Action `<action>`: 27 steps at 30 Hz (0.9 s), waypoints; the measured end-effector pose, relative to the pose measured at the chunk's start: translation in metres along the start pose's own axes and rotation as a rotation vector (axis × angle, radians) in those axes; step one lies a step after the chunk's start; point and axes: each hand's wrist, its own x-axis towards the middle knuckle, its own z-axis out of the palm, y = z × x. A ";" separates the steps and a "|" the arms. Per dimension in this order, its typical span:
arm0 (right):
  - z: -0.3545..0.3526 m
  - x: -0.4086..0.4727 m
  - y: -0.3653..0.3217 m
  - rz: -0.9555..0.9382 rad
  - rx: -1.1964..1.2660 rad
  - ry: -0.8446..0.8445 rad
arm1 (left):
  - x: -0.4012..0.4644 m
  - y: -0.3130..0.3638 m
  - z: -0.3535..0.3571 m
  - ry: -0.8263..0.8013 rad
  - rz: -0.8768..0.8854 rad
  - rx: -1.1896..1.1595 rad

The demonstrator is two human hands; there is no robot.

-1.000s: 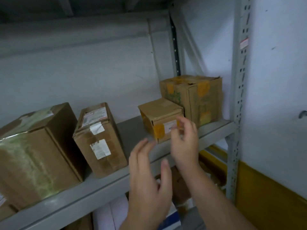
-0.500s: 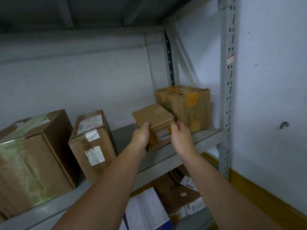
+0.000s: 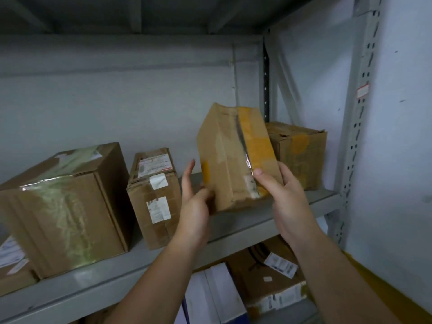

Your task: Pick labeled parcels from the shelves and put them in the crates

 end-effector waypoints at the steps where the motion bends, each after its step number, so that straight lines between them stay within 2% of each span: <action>1: 0.003 -0.003 -0.003 -0.015 -0.008 -0.006 | -0.004 0.004 0.001 -0.020 0.051 0.078; 3: 0.008 -0.009 -0.005 -0.041 -0.014 -0.011 | -0.013 0.012 0.002 -0.061 0.089 0.151; 6: 0.014 -0.017 -0.008 -0.012 -0.001 -0.019 | -0.025 0.021 -0.004 -0.153 -0.006 0.015; 8: 0.015 -0.018 -0.009 -0.036 -0.092 -0.030 | -0.032 0.026 -0.006 -0.195 -0.015 0.057; 10: 0.012 -0.020 -0.010 -0.061 -0.181 -0.037 | -0.032 0.026 -0.010 -0.185 -0.032 0.066; 13: 0.005 -0.021 -0.018 -0.023 -0.172 -0.044 | -0.029 0.025 -0.017 -0.152 -0.042 0.041; 15: 0.000 -0.022 -0.022 0.013 -0.135 -0.005 | -0.030 0.026 -0.020 -0.101 0.005 0.038; 19: -0.006 -0.022 -0.020 0.094 0.034 0.023 | -0.031 0.020 -0.016 -0.043 0.126 0.217; 24: -0.003 -0.030 -0.013 0.034 0.004 -0.042 | -0.040 0.021 -0.010 -0.104 -0.019 0.072; 27: -0.004 -0.034 -0.009 0.000 -0.019 -0.029 | -0.044 0.023 -0.011 -0.145 -0.033 0.071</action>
